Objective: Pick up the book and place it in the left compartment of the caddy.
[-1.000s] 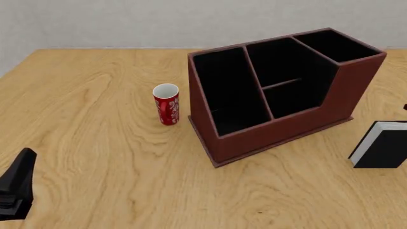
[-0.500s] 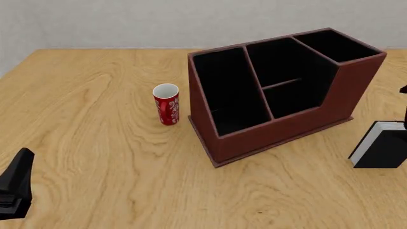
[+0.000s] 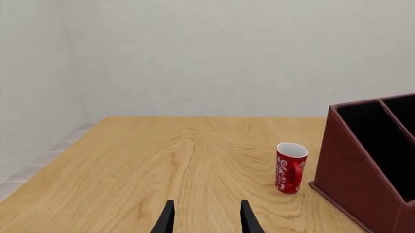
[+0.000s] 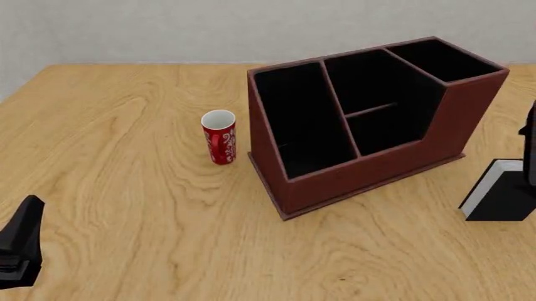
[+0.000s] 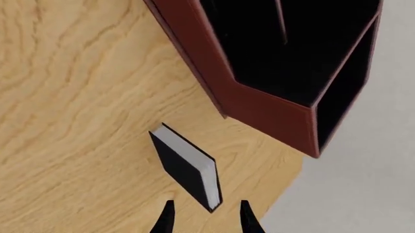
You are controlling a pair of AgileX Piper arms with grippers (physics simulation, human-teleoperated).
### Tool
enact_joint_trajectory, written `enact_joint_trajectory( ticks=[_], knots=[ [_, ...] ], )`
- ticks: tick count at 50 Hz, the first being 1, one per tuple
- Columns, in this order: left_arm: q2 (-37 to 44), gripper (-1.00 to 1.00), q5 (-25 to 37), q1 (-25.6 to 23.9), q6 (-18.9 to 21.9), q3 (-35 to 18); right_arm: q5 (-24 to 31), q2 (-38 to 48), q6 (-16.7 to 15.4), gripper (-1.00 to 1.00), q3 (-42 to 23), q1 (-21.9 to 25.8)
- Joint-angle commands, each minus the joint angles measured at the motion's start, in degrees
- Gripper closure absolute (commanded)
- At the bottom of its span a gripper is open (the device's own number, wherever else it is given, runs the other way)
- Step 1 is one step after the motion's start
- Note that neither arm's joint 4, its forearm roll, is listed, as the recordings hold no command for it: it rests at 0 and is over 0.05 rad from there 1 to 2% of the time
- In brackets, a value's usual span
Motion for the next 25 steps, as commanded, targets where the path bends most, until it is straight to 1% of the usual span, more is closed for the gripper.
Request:
enact_joint_trajectory(
  ticks=[1, 6, 9, 10, 18, 25],
  knots=[
    [0.01, -1.0, 0.2, 0.22, 0.16, 0.14, -2.47, 1.89, -1.54, -1.0, 1.49, -0.78],
    [0.03, -1.0, 0.56, 0.19, 0.42, -0.12, -3.79, 2.9, -1.51, -1.0, 2.44, -0.64],
    [0.05, -1.0, 0.62, 0.41, 0.42, -0.1, -4.69, 3.4, -0.92, -1.0, 2.99, -0.15],
    [0.06, -1.0, 0.57, 0.3, 0.7, 0.01, -5.19, 3.5, -1.35, -1.0, 3.56, -0.36],
    [0.17, -1.0, 0.72, 0.13, 1.18, 0.17, -7.16, 5.4, -1.33, -1.0, 3.85, -0.57],
    [0.33, -1.0, 0.76, 0.5, 1.5, 0.19, -9.23, 7.85, -2.1, -1.0, 3.46, -1.49]
  ],
)
